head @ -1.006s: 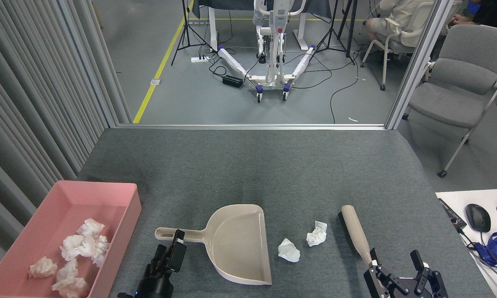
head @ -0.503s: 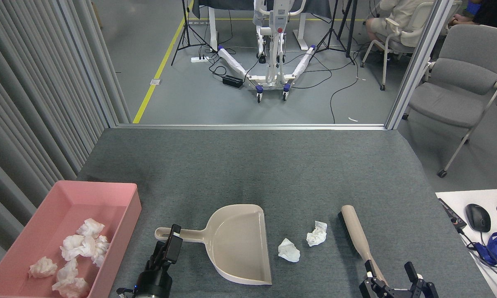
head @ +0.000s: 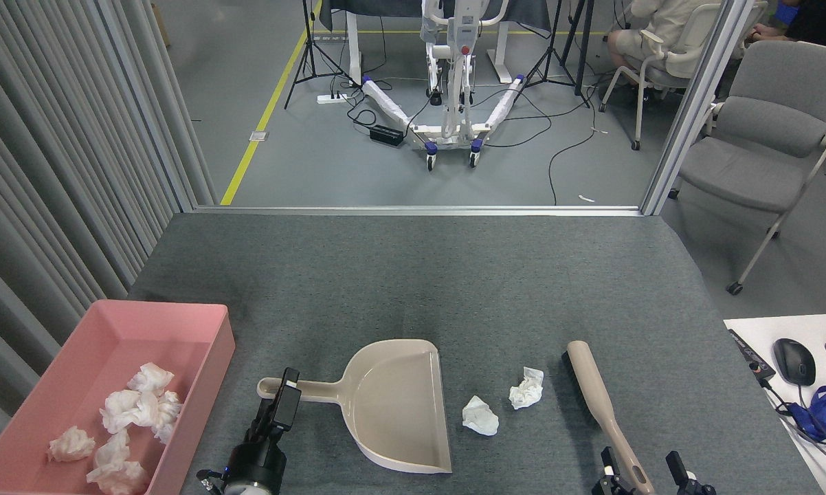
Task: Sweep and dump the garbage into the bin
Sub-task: 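Grasp the wooden brush handle with the right hand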
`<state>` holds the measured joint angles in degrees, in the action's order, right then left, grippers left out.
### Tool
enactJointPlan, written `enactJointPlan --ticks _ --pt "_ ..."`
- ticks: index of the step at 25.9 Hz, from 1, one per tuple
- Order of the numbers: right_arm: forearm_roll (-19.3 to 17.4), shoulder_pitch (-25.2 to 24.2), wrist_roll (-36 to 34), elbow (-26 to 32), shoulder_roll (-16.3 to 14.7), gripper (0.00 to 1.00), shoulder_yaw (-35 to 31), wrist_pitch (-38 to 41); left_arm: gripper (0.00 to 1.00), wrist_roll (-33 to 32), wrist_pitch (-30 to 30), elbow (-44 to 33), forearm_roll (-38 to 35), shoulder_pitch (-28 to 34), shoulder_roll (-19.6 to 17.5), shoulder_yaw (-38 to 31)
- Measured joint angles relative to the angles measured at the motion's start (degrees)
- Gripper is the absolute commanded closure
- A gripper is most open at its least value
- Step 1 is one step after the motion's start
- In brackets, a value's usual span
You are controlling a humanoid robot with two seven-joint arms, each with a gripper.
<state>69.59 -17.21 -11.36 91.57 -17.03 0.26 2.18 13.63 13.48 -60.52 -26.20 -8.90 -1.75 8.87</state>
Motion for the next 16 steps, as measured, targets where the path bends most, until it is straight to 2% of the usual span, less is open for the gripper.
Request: enactJointPlan --ticks 10,16 --pt "0.18 0.47 0.00 -2.96 1.20 0.02 0.66 -0.57 0.16 0.09 1.24 2.15 0.01 -0.90 0.65 -0.27" --pt "0.19 0.93 -0.12 -4.02 1.54 0.02 1.19 -0.78 0.28 0.18 1.68 2.61 0.01 -1.11 0.88 -0.41"
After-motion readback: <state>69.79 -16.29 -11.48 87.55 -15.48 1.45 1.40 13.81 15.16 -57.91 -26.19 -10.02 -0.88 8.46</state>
